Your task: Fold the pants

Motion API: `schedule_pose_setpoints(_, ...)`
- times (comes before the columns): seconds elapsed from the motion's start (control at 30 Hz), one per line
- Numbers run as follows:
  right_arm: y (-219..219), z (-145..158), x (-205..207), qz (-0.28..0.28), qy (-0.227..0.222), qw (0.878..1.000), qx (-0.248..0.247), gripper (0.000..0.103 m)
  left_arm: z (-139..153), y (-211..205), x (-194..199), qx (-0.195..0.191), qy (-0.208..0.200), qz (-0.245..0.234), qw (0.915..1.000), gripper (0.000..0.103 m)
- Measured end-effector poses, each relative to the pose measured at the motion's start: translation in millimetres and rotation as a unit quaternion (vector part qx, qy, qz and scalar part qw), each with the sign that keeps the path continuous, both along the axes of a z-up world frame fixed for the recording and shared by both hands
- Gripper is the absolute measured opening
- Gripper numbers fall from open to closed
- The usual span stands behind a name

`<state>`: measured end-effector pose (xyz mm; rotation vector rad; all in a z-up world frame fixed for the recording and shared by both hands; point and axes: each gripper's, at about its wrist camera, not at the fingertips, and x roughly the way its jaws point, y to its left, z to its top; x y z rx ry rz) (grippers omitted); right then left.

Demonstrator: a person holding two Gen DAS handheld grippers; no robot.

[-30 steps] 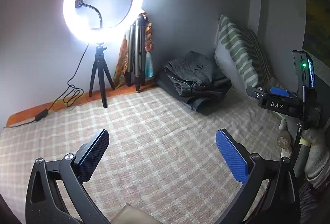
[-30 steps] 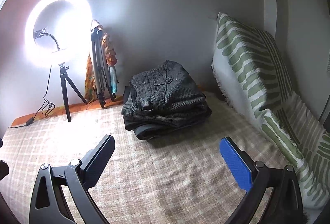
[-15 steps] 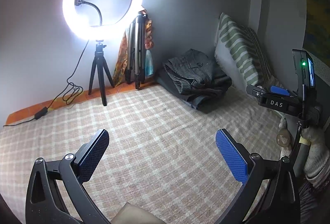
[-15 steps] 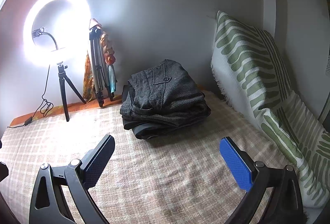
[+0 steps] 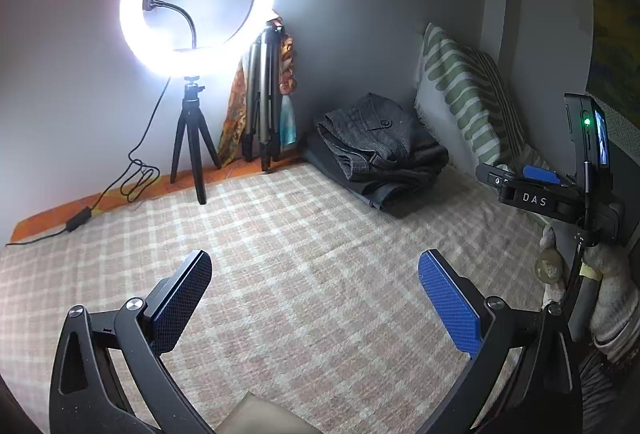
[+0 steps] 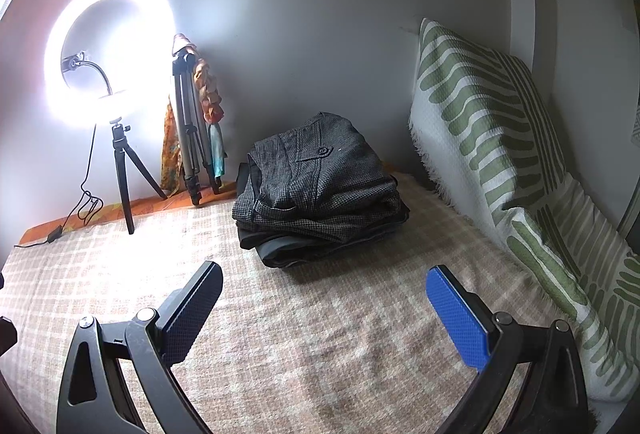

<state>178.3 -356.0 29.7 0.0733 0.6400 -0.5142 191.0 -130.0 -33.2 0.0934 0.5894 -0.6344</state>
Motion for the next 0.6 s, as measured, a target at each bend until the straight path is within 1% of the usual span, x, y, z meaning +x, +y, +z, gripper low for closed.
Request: schedule_pose_setpoints(0.6, 0.1, -1.1, -0.2, 0.000, 0.000, 1.000, 0.000, 0.103, 0.4, -0.5, -0.7, 0.000, 0.000, 0.000, 1.0000, 0.103)
